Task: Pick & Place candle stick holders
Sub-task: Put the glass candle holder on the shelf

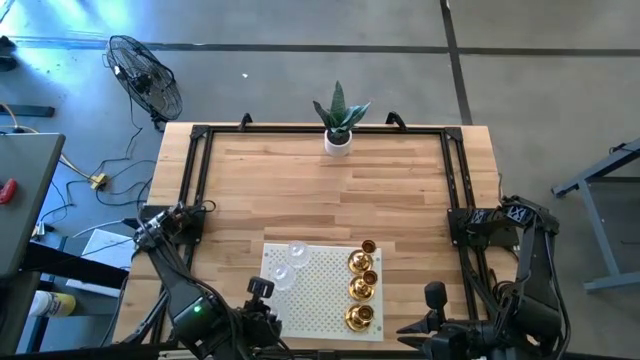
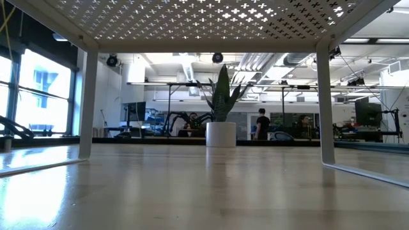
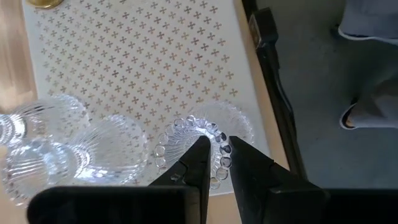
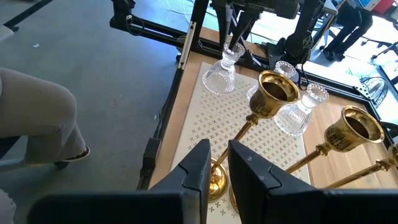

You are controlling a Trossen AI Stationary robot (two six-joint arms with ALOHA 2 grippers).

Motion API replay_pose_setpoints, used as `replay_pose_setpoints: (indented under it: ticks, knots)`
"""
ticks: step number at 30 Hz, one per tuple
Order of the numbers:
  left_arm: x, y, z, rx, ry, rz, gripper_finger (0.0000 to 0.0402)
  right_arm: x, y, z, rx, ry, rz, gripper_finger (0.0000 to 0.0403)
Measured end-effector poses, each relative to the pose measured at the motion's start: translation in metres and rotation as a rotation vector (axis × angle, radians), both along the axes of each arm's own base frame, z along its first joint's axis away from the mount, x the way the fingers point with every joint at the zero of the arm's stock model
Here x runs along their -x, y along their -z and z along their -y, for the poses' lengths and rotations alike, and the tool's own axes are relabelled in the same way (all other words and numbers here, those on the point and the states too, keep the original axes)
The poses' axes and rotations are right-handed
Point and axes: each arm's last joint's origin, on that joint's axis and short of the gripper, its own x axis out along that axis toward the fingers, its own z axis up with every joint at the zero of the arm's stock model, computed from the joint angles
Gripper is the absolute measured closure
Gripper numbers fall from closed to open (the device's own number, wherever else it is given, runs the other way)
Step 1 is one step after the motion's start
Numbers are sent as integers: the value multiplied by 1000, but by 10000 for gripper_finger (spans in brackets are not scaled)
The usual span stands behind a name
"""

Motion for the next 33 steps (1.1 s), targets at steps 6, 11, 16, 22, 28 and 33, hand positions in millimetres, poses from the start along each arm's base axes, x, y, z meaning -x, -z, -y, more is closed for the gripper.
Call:
replay_pose_setpoints:
  ticks: [6, 11, 16, 22, 28, 33]
  knots:
    - [0, 0, 1, 9, -1, 4, 353, 0, 0, 0, 0, 0, 0, 356]
    - [0, 0, 1, 30, -46, 6, 346, 0, 0, 0, -3, 1, -1, 354]
    - [-1, 0, 0, 31, -76, 16, 304, 0, 1, -1, -25, -9, -21, 356]
    - [-1, 0, 0, 19, -83, 27, 244, 0, 1, -1, -27, -12, -25, 354]
    - [-2, 1, 0, 1, -89, 44, 203, 0, 1, -1, -27, -13, -24, 356]
    - [-2, 1, 0, 10, -82, 34, 192, 0, 1, -1, -27, -12, -24, 354]
